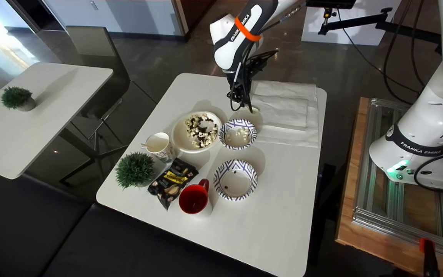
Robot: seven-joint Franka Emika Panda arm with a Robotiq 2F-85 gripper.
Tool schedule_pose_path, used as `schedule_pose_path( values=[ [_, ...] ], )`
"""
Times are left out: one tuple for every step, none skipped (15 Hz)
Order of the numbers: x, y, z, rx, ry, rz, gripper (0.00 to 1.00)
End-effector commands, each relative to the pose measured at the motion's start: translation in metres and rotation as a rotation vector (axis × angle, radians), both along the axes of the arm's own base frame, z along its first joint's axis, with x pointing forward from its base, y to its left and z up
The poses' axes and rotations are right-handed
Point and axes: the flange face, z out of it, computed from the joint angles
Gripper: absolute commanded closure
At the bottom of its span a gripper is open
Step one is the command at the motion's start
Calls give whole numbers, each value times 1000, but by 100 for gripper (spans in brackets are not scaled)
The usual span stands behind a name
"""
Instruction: Empty the spoon into the bowl on the left then place the spoon back
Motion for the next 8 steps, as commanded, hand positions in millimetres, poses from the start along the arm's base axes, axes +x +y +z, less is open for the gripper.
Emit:
schedule_pose_path(
  values=[
    [-3, 14, 35, 35, -7, 18, 44],
    [-5, 20, 49, 31, -43, 32, 38],
    [-8, 26, 66, 14, -91, 36, 30],
    [-9, 31, 83, -4, -144, 44, 24],
    [-12, 37, 101, -35, -218, 36, 17],
    [-14, 41, 117, -49, -274, 30, 9],
    [-18, 45, 129, -66, -331, 19, 3],
    [-22, 49, 143, -86, -386, 14, 0]
  ],
)
